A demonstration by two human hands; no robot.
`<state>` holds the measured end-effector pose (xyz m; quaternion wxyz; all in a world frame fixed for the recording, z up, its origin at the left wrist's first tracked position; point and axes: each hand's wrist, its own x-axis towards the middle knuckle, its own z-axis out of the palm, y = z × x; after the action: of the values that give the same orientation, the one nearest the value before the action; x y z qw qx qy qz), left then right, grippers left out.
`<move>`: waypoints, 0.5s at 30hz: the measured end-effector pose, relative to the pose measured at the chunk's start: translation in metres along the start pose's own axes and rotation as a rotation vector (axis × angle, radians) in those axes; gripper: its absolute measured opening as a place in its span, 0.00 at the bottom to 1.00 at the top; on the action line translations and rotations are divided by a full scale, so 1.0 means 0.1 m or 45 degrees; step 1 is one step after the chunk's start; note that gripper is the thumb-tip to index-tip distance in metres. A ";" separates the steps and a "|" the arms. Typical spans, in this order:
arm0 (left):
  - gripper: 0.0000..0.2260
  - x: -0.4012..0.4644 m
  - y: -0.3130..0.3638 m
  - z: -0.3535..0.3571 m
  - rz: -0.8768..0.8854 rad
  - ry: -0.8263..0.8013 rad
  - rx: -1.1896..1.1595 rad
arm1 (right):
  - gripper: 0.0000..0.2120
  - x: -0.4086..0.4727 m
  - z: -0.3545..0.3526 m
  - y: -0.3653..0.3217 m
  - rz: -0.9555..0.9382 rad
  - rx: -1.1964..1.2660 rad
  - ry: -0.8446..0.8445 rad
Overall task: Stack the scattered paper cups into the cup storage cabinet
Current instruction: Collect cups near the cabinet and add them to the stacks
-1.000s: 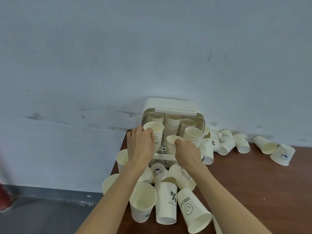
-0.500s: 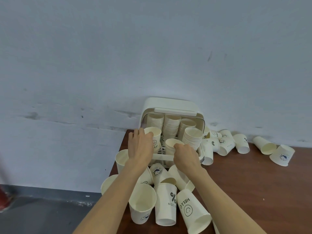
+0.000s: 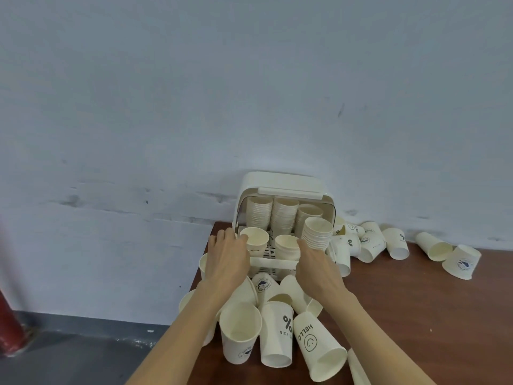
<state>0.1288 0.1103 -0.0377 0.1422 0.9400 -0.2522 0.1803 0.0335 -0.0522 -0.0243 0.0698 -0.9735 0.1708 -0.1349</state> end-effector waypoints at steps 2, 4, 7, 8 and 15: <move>0.14 -0.10 -0.08 -0.07 -0.007 0.080 -0.121 | 0.20 -0.12 -0.08 0.02 -0.001 -0.002 -0.011; 0.13 -0.21 -0.16 -0.12 0.016 0.127 -0.191 | 0.19 -0.25 -0.17 0.07 0.014 0.010 -0.009; 0.15 -0.38 -0.27 -0.16 0.086 0.081 -0.233 | 0.20 -0.43 -0.26 0.14 0.072 0.049 -0.018; 0.16 -0.42 -0.29 -0.18 0.118 0.038 -0.239 | 0.19 -0.48 -0.27 0.16 0.092 0.043 -0.028; 0.23 -0.37 -0.19 -0.18 0.378 -0.324 0.016 | 0.20 -0.78 -0.23 0.11 0.061 0.010 -0.102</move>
<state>0.1039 0.1481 -0.0405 0.0753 0.9085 -0.4029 0.0807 -0.0466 -0.0369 -0.0230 0.0836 -0.9735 0.1906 -0.0948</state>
